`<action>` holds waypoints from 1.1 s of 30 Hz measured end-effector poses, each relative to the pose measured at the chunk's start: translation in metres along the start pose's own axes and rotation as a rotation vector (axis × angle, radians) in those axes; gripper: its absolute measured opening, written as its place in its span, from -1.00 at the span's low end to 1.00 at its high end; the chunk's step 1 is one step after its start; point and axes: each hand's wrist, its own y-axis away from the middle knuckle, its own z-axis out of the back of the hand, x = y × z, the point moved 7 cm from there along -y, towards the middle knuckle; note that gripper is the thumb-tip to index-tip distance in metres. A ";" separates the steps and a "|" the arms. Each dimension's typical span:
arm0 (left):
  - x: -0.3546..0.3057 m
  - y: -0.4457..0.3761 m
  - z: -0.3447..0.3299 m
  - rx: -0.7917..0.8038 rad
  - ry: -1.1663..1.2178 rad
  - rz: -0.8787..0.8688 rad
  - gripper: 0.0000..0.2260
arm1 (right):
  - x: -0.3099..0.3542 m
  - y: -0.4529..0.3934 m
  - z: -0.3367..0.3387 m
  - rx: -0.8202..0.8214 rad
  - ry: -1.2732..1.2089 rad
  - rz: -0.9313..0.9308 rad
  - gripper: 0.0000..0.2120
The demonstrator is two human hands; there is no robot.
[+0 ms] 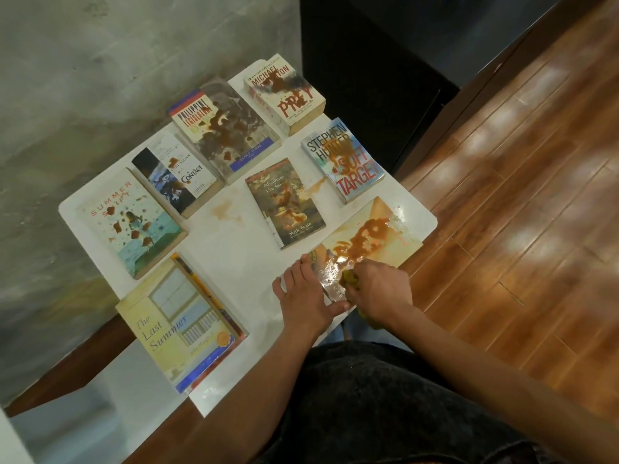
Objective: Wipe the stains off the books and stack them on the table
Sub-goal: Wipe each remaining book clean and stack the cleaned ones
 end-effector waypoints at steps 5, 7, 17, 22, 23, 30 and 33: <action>0.005 0.000 -0.001 -0.032 0.030 0.001 0.07 | 0.007 -0.004 -0.002 0.002 0.049 0.069 -0.87; 0.005 -0.001 0.000 -0.046 0.012 0.000 0.07 | 0.024 -0.012 -0.004 0.008 0.060 0.125 -0.92; 0.013 -0.002 -0.001 -0.046 -0.003 -0.030 0.10 | 0.030 -0.014 0.001 0.039 0.105 0.179 -0.90; 0.014 -0.002 -0.002 -0.052 -0.051 -0.041 0.11 | 0.035 -0.015 0.000 0.066 0.113 0.186 -0.90; 0.014 -0.002 -0.003 -0.050 -0.045 -0.039 0.11 | 0.032 -0.014 -0.001 0.073 0.114 0.181 -0.89; 0.011 -0.002 -0.001 -0.056 -0.069 -0.064 0.06 | 0.051 -0.023 0.003 0.002 0.108 0.222 -0.83; 0.011 -0.001 0.001 -0.051 -0.059 -0.063 0.09 | 0.042 -0.017 -0.002 0.039 0.132 0.231 -0.86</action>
